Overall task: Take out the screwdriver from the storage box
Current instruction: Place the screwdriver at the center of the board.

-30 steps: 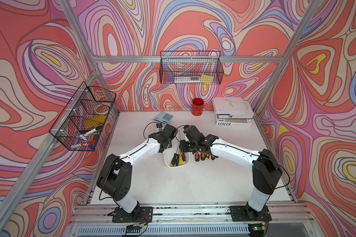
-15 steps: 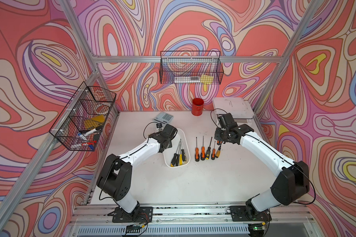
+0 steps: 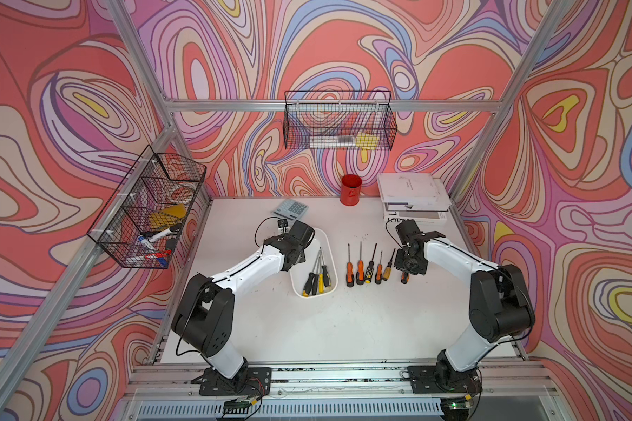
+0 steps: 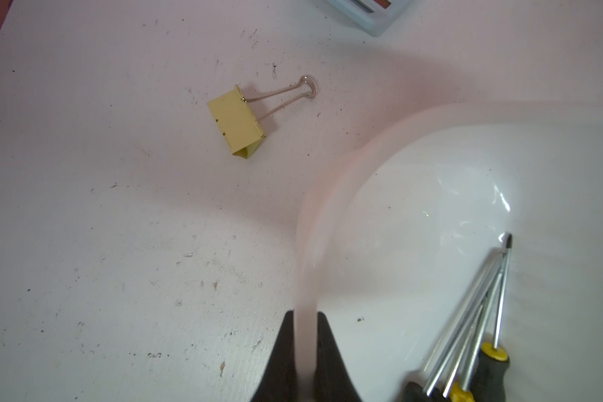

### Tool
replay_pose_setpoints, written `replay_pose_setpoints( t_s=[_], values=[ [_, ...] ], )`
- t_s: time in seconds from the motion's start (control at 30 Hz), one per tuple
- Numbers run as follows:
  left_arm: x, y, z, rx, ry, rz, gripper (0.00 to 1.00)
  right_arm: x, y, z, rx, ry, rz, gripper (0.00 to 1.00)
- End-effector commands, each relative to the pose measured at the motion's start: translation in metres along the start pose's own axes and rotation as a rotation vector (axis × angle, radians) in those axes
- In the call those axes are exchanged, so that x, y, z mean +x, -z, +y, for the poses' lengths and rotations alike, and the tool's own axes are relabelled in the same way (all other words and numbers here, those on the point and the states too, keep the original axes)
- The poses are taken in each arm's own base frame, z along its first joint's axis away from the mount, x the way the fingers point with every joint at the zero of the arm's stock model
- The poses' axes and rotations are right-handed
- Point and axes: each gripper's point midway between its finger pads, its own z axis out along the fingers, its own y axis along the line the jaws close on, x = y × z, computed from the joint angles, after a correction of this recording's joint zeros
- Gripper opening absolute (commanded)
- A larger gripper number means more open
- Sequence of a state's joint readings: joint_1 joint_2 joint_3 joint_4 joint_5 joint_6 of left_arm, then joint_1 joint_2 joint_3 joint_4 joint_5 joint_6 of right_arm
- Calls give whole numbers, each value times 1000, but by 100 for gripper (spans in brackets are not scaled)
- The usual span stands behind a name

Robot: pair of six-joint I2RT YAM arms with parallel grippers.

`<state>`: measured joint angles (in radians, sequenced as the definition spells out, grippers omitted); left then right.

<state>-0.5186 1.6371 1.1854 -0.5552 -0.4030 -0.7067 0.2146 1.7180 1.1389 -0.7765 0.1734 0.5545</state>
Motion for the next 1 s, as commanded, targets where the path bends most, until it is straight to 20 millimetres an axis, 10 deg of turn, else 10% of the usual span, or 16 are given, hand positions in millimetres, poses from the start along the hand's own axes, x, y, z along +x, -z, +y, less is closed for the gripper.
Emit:
replay_pose_setpoints(
  t_s=[0.0,0.7,0.97],
  values=[
    [-9,11,0,4,1,-21,0,-1,-21,16,-57,23,29,0],
    [-8,9,0,0,-2,-15,0,1,-49,44,-135,63,125,0],
    [-9,11,2,-8,-4,-19,0,1,-46,37,-96,61,132,32]
  ],
)
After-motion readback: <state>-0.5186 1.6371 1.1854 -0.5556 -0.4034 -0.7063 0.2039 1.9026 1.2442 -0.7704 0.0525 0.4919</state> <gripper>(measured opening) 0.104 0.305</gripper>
